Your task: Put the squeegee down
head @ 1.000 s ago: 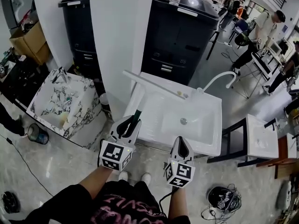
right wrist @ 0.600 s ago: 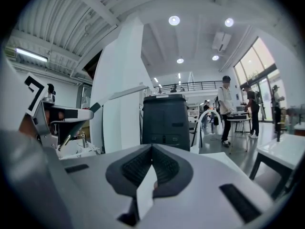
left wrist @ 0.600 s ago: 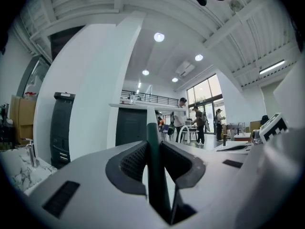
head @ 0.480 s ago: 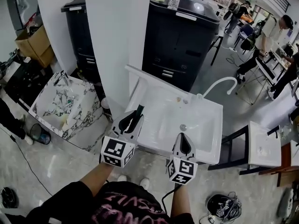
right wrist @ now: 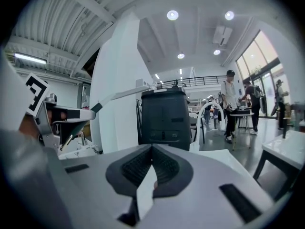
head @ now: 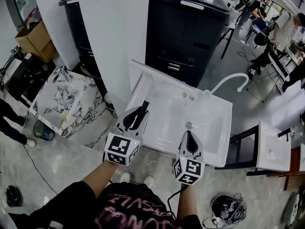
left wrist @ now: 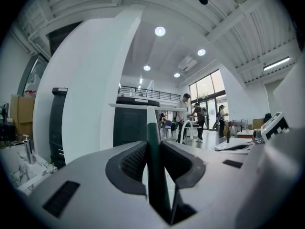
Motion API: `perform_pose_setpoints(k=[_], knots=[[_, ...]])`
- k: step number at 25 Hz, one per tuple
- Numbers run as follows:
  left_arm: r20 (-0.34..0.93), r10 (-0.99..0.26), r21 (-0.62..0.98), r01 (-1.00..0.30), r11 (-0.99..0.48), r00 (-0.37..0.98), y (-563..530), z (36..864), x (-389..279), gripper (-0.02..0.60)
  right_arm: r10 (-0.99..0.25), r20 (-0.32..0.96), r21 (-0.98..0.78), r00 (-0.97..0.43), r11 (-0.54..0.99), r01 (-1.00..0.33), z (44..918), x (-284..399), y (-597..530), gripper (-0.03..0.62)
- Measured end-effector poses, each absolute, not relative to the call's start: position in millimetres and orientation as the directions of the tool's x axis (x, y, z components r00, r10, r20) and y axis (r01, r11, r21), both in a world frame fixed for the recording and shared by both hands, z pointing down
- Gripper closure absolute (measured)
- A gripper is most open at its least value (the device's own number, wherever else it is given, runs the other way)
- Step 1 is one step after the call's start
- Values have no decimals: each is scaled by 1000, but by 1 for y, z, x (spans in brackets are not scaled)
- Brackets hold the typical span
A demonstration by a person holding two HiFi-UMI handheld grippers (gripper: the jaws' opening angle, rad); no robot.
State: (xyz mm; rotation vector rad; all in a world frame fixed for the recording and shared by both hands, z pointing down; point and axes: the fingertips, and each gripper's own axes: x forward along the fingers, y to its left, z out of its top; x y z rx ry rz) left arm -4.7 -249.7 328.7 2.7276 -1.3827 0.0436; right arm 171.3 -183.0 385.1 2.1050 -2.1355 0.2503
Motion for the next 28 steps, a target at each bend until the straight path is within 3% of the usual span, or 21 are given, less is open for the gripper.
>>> perform_pose_setpoints(k=[28], knots=[[234,-801,108,-834,-541,551,-330,424,38,485,-948,316,-75,-40,17,-997,452,210,-250,574]])
